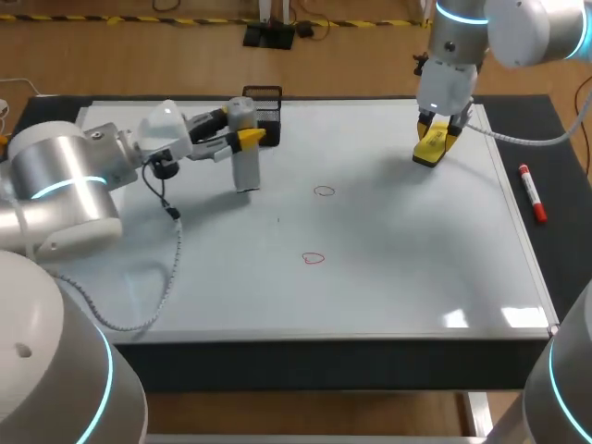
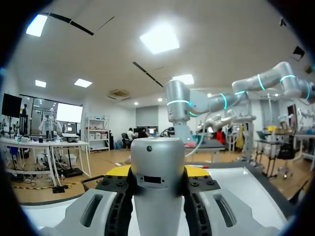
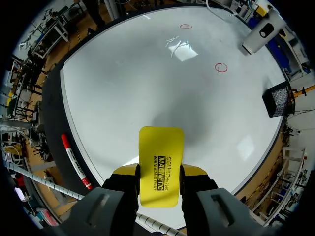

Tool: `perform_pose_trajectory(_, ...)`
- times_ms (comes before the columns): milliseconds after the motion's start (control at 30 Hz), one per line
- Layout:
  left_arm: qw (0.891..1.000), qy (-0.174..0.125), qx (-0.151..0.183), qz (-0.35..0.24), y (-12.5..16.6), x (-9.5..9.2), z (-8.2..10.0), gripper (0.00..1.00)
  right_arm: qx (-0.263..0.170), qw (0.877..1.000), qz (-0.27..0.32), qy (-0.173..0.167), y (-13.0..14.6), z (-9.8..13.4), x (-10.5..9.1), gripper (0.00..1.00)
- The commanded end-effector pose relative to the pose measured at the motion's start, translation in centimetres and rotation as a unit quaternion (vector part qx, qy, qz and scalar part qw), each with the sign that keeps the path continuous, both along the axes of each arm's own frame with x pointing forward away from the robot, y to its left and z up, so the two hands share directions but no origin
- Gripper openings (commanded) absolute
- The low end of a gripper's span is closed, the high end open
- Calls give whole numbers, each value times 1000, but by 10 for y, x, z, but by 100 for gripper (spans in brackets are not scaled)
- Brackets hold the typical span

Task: Pick up the inspection probe, press it on each red-marked spot on the whiteboard one by one, put down the probe, pick up the eraser, and wipe off all the red marks.

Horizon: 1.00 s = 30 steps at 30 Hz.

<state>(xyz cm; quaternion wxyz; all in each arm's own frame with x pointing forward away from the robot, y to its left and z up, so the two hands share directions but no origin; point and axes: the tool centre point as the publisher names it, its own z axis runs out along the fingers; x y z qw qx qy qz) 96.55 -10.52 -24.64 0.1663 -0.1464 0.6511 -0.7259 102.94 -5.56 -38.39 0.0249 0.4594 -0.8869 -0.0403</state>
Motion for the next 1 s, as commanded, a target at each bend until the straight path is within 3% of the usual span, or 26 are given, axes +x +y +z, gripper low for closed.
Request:
perform_pose_trajectory(33,1000,-1,1,14,56,-20,5,0,-2,1000,1,0,0,1,1,0)
perform_pose_trajectory(333,998,-1,-3,56,113,-22,2,0,-2,1000,1,0,0,1,1,0)
perform_pose_trajectory(1000,997,-4,-3,73,130,-28,2,0,-2,1000,1,0,0,1,1,0)
